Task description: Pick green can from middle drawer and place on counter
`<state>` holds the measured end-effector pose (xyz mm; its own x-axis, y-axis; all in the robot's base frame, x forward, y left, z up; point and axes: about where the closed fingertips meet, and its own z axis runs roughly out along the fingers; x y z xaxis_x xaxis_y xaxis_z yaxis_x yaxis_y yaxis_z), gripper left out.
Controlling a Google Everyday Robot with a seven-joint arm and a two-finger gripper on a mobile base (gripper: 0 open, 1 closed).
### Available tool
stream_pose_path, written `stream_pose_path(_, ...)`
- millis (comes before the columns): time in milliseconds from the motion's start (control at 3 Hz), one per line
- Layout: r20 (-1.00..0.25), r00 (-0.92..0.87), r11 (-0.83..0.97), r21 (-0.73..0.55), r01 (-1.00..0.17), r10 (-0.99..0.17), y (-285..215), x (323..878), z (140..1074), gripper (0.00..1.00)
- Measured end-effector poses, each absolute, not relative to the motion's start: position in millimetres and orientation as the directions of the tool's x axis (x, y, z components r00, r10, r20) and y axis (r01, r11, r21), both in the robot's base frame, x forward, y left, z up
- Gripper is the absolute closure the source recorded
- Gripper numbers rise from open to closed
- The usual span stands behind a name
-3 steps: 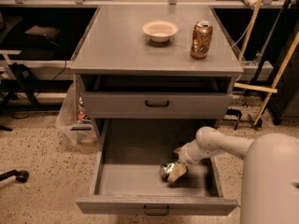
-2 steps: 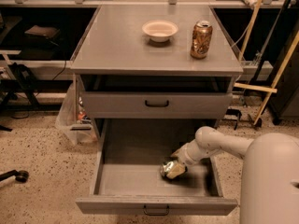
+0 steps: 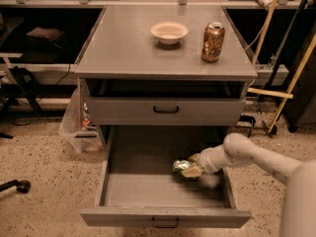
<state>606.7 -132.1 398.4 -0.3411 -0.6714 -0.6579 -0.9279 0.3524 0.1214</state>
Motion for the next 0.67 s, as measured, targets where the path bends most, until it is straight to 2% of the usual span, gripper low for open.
stream_pose_path(333, -0.718, -0.386, 0.478, 0.083, -0.874, -0.58, -170, 608, 460, 1.0)
stream_pose_path(667, -0.706, -0.364, 0.492, 0.026, -0.87, -0.608, -181, 579, 538, 1.0)
